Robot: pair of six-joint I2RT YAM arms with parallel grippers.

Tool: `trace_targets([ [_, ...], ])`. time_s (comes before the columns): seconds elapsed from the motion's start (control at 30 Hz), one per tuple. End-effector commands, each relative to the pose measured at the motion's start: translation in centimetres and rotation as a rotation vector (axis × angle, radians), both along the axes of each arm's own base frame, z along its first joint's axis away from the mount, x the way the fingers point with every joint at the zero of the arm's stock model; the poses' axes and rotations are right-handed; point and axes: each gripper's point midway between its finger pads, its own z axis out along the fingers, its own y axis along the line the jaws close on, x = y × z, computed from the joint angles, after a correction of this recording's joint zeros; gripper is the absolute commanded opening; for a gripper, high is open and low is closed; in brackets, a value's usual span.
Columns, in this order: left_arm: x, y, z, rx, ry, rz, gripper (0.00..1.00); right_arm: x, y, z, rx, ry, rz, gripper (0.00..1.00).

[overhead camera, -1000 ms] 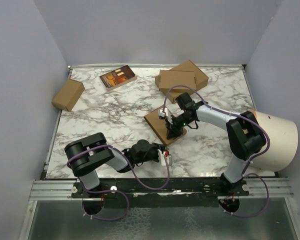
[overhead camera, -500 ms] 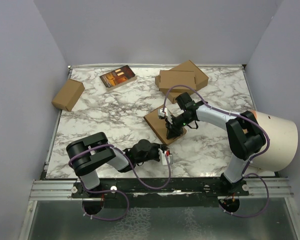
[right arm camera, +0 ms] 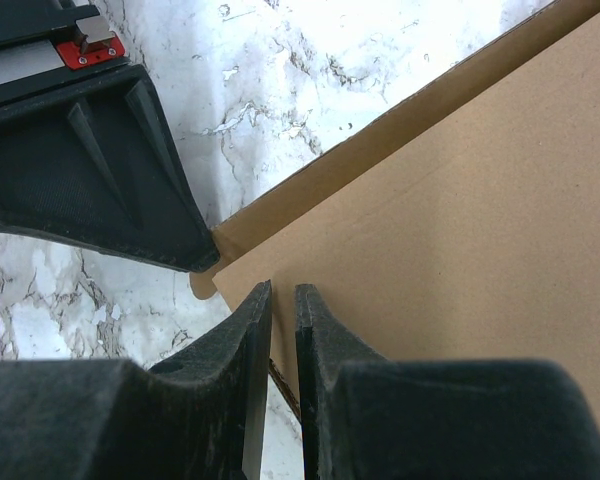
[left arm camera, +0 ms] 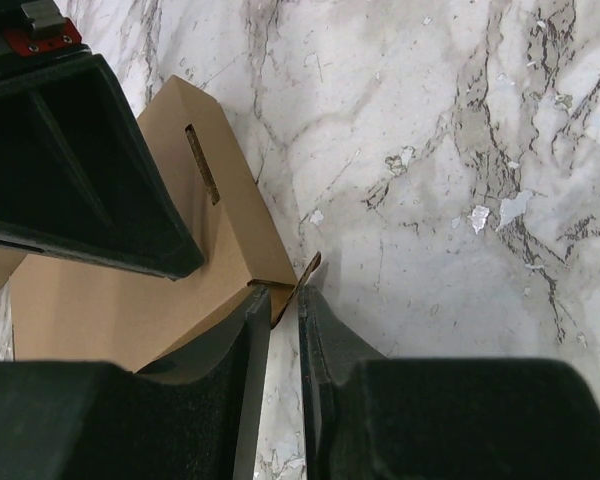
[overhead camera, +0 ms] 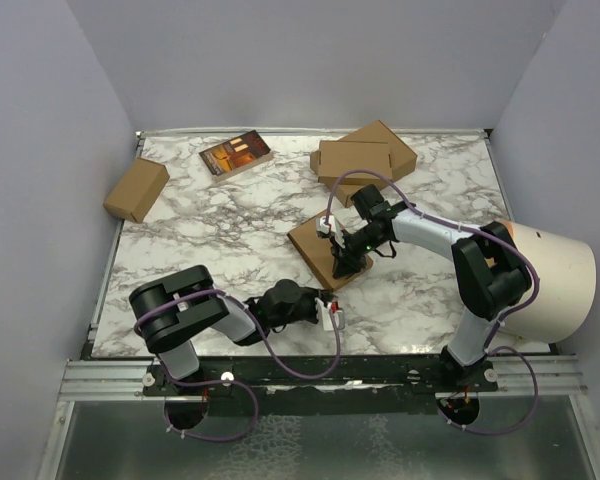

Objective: Fold the paper box

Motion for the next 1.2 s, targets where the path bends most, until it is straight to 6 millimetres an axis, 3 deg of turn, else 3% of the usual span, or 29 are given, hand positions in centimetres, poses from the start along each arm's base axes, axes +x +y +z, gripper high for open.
trace_targets([
  [0.0, -0.4, 1.0, -0.8, 0.038, 0.018, 0.013, 0.2, -0.1, -0.2, -1.3, -0.039, 0.022, 0.001, 0.17],
  [0.77, -0.2, 1.4, -1.3, 0.046, 0.035, 0.041, 0.18, -0.1, -0.2, -1.4, -0.043, 0.026, 0.0, 0.17],
  [1.17, -0.4, -0.1, -0.9, 0.025, 0.108, 0.031, 0.24, -0.2, -0.2, -1.4, -0.042, 0.029, 0.001, 0.17],
])
